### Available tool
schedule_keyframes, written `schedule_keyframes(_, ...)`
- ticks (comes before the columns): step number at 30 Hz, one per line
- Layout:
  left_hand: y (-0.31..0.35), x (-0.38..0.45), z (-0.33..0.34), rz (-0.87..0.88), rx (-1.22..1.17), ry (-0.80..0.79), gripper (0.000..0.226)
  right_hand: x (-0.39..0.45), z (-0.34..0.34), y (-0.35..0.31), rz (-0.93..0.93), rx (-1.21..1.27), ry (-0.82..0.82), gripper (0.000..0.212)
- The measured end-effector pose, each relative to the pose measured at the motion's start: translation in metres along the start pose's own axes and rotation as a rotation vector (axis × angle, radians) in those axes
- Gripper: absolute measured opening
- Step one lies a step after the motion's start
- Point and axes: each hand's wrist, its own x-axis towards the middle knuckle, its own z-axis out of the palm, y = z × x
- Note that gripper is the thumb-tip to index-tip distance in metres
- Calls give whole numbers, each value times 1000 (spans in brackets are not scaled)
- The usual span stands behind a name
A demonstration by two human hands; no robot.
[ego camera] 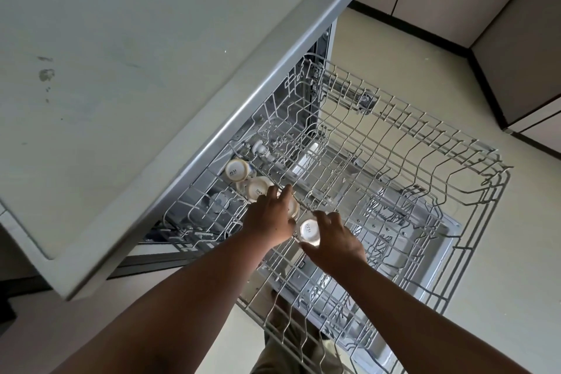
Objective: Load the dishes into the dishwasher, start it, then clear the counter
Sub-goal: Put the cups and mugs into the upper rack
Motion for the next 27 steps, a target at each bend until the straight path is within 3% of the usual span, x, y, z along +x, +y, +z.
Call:
schedule_keyframes(7,5,-21,-20,-14,2,76,78,-15,-24,4,-1,-113,79,74)
schedule_keyframes(16,13,-80,-54,-54,25,217,78,-45,-72,-16,-137,-334,184,83)
schedule_keyframes(21,21,-135,-82,-25,-14,346,74,-82,-102,-52,-242,-424,203,90)
schedule_keyframes(27,19,-194,-143,56,7,580,64,-127,-141,-119,-414,-460,351,84)
